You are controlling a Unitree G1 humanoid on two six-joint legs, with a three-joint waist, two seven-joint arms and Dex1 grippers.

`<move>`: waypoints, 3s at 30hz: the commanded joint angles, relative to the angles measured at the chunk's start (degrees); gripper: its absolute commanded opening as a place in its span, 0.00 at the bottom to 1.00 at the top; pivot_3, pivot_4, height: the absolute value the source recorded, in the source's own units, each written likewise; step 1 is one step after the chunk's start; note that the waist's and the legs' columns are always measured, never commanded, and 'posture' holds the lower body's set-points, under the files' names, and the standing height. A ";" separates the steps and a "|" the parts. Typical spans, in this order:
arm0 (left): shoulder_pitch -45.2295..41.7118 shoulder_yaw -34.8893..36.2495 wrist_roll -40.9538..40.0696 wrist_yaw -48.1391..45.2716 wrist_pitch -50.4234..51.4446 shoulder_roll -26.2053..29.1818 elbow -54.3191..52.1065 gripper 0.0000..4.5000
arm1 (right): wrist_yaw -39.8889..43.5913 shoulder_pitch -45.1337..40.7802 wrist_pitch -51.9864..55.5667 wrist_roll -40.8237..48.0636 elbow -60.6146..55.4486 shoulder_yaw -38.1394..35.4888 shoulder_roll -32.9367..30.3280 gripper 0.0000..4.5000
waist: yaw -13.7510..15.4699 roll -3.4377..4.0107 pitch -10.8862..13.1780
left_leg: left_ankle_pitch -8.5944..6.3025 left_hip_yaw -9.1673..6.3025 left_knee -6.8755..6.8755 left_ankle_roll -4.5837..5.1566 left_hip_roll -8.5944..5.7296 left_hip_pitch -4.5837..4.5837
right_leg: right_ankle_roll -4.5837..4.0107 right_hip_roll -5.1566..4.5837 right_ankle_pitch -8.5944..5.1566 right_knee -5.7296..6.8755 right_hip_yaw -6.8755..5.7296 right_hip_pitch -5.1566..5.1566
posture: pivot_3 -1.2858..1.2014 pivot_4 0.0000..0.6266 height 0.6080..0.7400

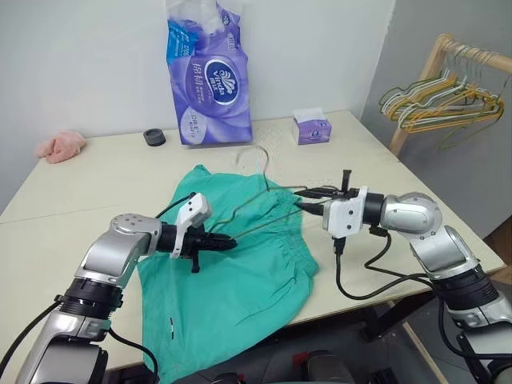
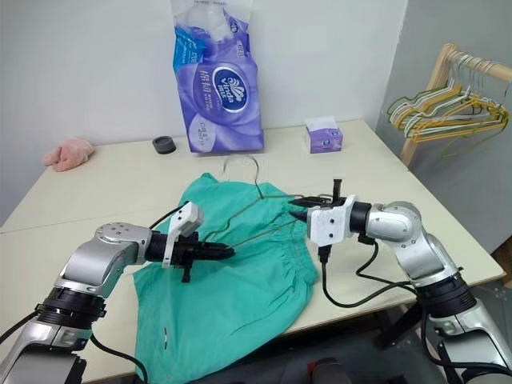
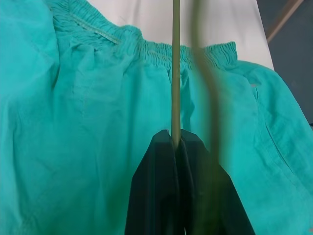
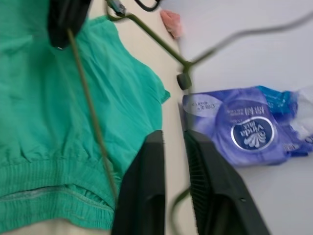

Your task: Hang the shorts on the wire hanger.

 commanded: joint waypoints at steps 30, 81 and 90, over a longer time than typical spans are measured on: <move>-1.28 -4.37 10.67 2.05 -13.98 2.45 -7.37 0.00 | 10.73 -8.42 48.27 7.41 -5.46 9.25 -6.02 0.99 | -0.03 0.01 0.00 | -0.03 0.02 0.00 0.06 0.04 -0.03 | 0.01 -0.01 0.00 -0.01 -0.03 -0.05 | 0.45 0.00 1.00; 5.73 15.39 -5.46 4.70 -3.52 4.22 -0.78 0.49 | 3.41 19.42 96.39 30.88 -14.35 -15.86 -10.11 0.00 | -0.03 -0.05 -0.06 | -0.03 0.06 0.09 0.05 0.01 -0.42 | 0.05 -0.03 0.04 0.04 -0.04 -0.39 | 0.44 0.00 1.00; 4.80 15.63 -4.07 7.13 -5.53 4.17 1.58 0.49 | 6.82 17.70 93.95 35.18 -14.28 -9.18 -17.70 0.00 | 0.04 -0.07 -0.07 | -0.03 0.05 0.10 0.05 0.02 -0.44 | 0.06 -0.03 0.04 0.02 -0.05 -0.39 | 0.44 0.00 1.00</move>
